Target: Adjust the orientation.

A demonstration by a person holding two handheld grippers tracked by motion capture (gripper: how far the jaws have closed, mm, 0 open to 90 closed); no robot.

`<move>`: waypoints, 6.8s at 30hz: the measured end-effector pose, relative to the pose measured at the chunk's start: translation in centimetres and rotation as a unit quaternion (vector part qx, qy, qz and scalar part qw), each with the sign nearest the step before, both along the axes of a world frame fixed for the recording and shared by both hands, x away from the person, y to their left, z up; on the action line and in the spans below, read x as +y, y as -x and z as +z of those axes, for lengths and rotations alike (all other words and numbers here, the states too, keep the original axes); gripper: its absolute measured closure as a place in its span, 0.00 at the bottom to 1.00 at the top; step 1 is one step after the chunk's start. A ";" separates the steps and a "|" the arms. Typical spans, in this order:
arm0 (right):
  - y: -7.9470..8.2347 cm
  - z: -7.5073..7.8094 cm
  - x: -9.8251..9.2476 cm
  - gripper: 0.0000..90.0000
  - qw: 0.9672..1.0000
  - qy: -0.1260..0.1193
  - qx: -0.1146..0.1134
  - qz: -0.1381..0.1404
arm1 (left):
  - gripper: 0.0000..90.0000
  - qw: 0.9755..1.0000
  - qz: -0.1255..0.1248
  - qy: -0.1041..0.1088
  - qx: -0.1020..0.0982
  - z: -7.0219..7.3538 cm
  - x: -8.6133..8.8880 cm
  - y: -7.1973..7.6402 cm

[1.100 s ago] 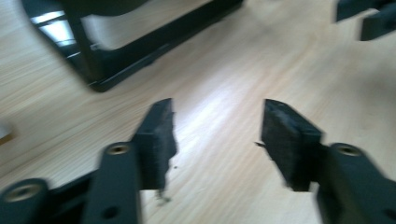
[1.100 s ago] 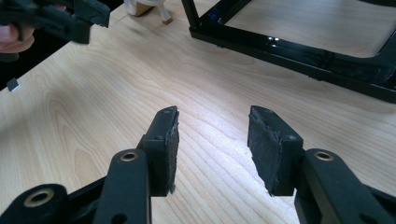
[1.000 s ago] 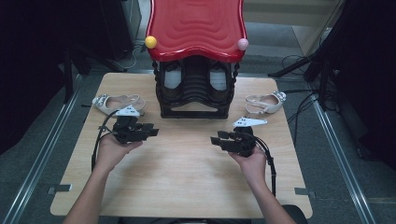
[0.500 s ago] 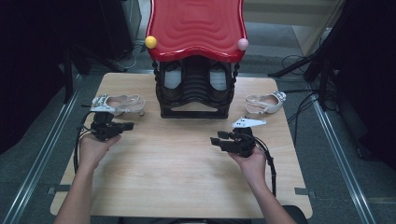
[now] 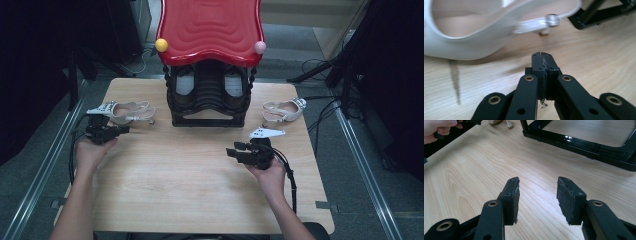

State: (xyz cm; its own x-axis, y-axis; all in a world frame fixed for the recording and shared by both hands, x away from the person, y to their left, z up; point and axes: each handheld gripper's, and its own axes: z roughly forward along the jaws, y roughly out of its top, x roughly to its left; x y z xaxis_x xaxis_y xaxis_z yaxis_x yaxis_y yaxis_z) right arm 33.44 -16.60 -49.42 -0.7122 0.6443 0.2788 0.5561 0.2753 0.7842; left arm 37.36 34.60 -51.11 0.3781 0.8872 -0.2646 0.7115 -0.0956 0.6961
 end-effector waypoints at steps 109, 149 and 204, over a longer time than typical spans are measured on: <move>-0.7 -1.1 0.2 0.59 1.000 -0.002 0.022 -0.003 | 1.00 0.993 0.102 -0.034 0.038 2.2 1.3 -4.0; -0.2 -1.3 -0.5 0.58 1.000 0.012 0.022 -0.016 | 0.81 0.987 0.151 -0.037 0.049 0.3 2.0 -5.2; -2.3 -1.5 0.6 0.57 1.000 0.001 0.031 0.002 | 0.97 0.998 0.041 0.033 0.044 2.4 -4.0 5.0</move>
